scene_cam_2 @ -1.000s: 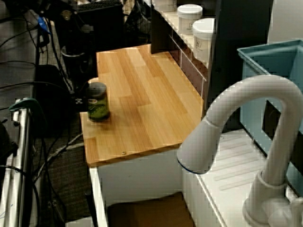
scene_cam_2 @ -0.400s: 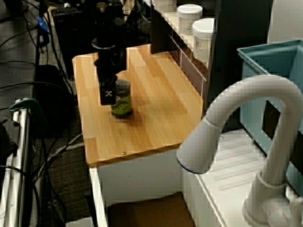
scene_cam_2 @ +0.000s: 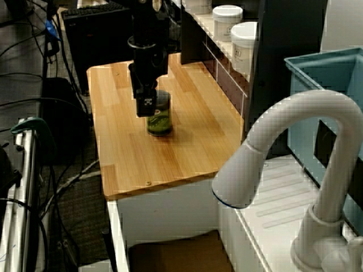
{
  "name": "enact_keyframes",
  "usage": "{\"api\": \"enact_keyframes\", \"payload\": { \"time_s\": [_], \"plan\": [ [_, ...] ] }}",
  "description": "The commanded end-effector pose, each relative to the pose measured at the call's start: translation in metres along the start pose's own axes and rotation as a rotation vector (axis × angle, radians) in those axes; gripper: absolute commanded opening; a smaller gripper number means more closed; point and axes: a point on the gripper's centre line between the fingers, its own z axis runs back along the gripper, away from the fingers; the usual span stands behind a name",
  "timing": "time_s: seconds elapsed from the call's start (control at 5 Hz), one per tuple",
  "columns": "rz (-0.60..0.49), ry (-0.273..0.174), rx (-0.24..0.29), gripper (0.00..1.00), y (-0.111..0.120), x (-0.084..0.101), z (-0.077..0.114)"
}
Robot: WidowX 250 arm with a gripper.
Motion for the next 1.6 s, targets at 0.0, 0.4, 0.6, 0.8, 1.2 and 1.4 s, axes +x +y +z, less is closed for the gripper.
{"api": "enact_keyframes", "payload": {
  "time_s": [0.0,0.4,0.6,0.8,1.2,1.4],
  "plan": [
    [-0.016,-0.038,-0.017,1.00,0.003,-0.001,0.023],
    [-0.058,-0.057,-0.026,1.00,-0.015,-0.015,0.036],
    [-0.079,-0.070,-0.019,1.00,-0.028,-0.018,0.040],
    [-0.080,-0.083,-0.017,1.00,-0.042,-0.016,0.039],
    [-0.104,-0.082,-0.012,1.00,-0.080,-0.003,0.031],
    [-0.087,-0.073,-0.009,1.00,-0.089,0.013,0.021]
  ]
}}
